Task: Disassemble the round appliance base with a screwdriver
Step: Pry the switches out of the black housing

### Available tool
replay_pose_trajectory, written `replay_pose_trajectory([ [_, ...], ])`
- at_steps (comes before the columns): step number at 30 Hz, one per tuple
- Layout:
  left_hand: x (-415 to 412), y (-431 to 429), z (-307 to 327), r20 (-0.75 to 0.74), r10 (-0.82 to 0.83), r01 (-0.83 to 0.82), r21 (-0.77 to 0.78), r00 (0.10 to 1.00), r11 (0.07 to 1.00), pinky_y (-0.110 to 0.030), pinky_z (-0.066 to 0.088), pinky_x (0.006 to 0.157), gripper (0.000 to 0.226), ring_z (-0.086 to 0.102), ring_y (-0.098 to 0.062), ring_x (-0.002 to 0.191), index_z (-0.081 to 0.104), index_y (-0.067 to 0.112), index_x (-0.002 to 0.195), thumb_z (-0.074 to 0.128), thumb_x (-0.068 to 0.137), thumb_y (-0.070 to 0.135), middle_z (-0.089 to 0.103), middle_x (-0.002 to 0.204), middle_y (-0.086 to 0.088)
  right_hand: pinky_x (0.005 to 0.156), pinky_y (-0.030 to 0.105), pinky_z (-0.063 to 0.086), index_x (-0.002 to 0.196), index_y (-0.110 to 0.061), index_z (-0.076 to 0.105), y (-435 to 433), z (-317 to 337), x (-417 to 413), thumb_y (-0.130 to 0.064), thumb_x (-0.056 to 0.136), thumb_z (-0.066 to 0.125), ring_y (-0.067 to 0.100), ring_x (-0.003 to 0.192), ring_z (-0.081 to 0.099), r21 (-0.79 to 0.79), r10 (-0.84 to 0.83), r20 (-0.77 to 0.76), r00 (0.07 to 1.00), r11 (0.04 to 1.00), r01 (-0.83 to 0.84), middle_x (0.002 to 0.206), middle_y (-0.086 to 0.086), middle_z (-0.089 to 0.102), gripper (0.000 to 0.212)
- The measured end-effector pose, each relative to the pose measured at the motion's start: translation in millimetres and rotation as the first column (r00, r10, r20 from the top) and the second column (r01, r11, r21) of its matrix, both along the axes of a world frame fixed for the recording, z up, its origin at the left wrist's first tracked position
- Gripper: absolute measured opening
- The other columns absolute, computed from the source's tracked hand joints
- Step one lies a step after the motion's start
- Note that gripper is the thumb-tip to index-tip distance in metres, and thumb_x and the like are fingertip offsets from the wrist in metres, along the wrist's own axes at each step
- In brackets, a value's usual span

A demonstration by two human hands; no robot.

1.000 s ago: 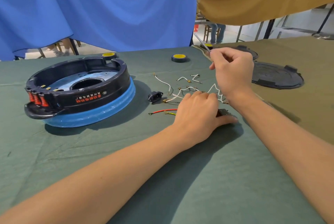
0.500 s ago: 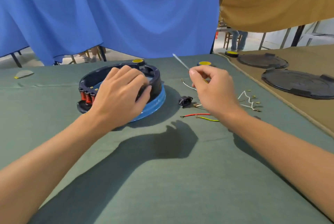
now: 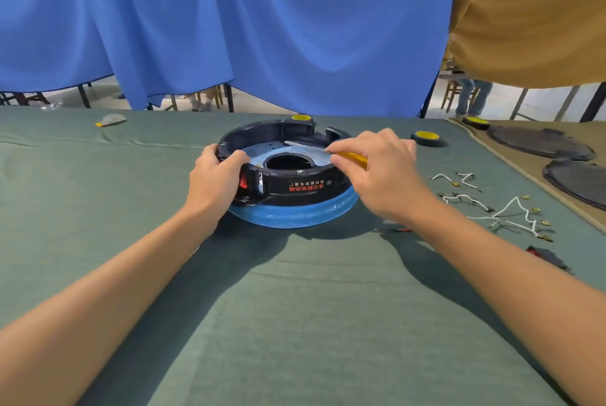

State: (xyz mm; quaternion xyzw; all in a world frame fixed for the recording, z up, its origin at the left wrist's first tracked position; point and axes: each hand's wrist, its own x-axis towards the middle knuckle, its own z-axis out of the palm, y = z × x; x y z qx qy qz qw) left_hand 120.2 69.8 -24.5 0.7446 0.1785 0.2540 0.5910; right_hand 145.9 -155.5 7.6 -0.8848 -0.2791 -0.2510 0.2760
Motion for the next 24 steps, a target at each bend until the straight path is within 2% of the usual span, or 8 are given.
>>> replay_pose_trajectory([
  [3, 2, 10, 5, 0.032, -0.065, 0.066, -0.038, 0.997, 0.997, -0.042, 0.049, 0.074, 0.021, 0.058, -0.023, 0.073, 0.065, 0.016, 0.078, 0.059, 0.064, 0.032, 0.064, 0.07, 0.002, 0.075, 0.031, 0.013, 0.105, -0.037, 0.071, 2, 9, 6, -0.03, 0.097, 0.055, 0.015, 0.098, 0.04, -0.108, 0.028, -0.013, 1.0, 0.994, -0.029, 0.089, -0.009, 0.059, 0.019],
  [5, 3, 15, 7, 0.052, -0.122, 0.125, -0.062, 0.991, 0.99, -0.034, 0.044, 0.067, 0.026, 0.055, -0.019, 0.066, 0.066, 0.01, 0.081, 0.057, 0.064, 0.027, 0.06, 0.064, 0.003, 0.083, 0.032, 0.02, 0.104, -0.035, 0.071, 6, 15, 9, -0.026, 0.098, 0.053, 0.015, 0.094, 0.041, -0.172, 0.083, -0.061, 0.995, 0.981, -0.092, 0.084, -0.01, 0.054, 0.021],
  [6, 4, 17, 6, 0.067, -0.155, 0.16, -0.077, 0.986, 0.984, -0.033, 0.041, 0.065, 0.029, 0.055, -0.018, 0.064, 0.066, 0.007, 0.085, 0.056, 0.065, 0.024, 0.06, 0.065, 0.002, 0.085, 0.033, 0.027, 0.104, -0.033, 0.072, 8, 18, 9, -0.026, 0.097, 0.053, 0.015, 0.09, 0.043, -0.186, 0.117, -0.095, 0.989, 0.974, -0.133, 0.081, -0.011, 0.052, 0.021],
  [8, 6, 21, 5, 0.082, -0.212, 0.219, -0.103, 0.974, 0.97, -0.033, 0.039, 0.065, 0.032, 0.055, -0.02, 0.067, 0.068, 0.007, 0.089, 0.055, 0.065, 0.021, 0.061, 0.075, -0.006, 0.079, 0.029, 0.036, 0.101, -0.03, 0.073, 13, 24, 9, -0.026, 0.095, 0.056, 0.012, 0.082, 0.049, -0.17, 0.183, -0.179, 0.967, 0.962, -0.214, 0.078, -0.015, 0.055, 0.019],
  [11, 7, 25, 3, 0.088, -0.289, 0.299, -0.138, 0.953, 0.944, -0.031, 0.045, 0.064, 0.032, 0.06, -0.025, 0.072, 0.076, 0.023, 0.09, 0.055, 0.066, 0.019, 0.064, 0.086, -0.011, 0.076, 0.032, 0.046, 0.091, -0.035, 0.073, 26, 28, 9, -0.032, 0.093, 0.058, 0.01, 0.081, 0.054, -0.206, 0.22, -0.264, 0.939, 0.938, -0.278, 0.08, -0.016, 0.062, 0.015],
  [16, 7, 27, -1, 0.111, -0.358, 0.371, -0.132, 0.927, 0.919, -0.034, 0.049, 0.072, 0.034, 0.064, -0.028, 0.081, 0.076, 0.025, 0.101, 0.056, 0.074, 0.022, 0.069, 0.099, -0.016, 0.067, 0.027, 0.039, 0.082, -0.037, 0.069, 44, 26, 12, -0.036, 0.093, 0.058, 0.004, 0.063, 0.047, -0.242, 0.22, -0.328, 0.919, 0.92, -0.307, 0.064, -0.019, 0.05, 0.015],
  [21, 10, 28, -4, 0.134, -0.326, 0.344, -0.143, 0.936, 0.928, -0.04, 0.051, 0.087, 0.024, 0.068, -0.027, 0.089, 0.074, 0.027, 0.103, 0.055, 0.09, 0.025, 0.072, 0.107, -0.013, 0.073, 0.032, 0.048, 0.082, -0.036, 0.071, 44, 25, 17, -0.035, 0.092, 0.059, 0.001, 0.064, 0.049, -0.181, 0.213, -0.323, 0.922, 0.942, -0.281, 0.066, -0.015, 0.056, 0.015],
  [24, 12, 28, -6, 0.133, -0.322, 0.34, -0.138, 0.937, 0.93, -0.039, 0.052, 0.086, 0.024, 0.068, -0.028, 0.089, 0.073, 0.025, 0.105, 0.051, 0.096, 0.02, 0.073, 0.106, -0.012, 0.075, 0.032, 0.045, 0.08, -0.038, 0.069, 44, 24, 20, -0.035, 0.091, 0.06, -0.002, 0.066, 0.045, -0.146, 0.228, -0.313, 0.922, 0.948, -0.283, 0.067, -0.017, 0.056, 0.016],
])
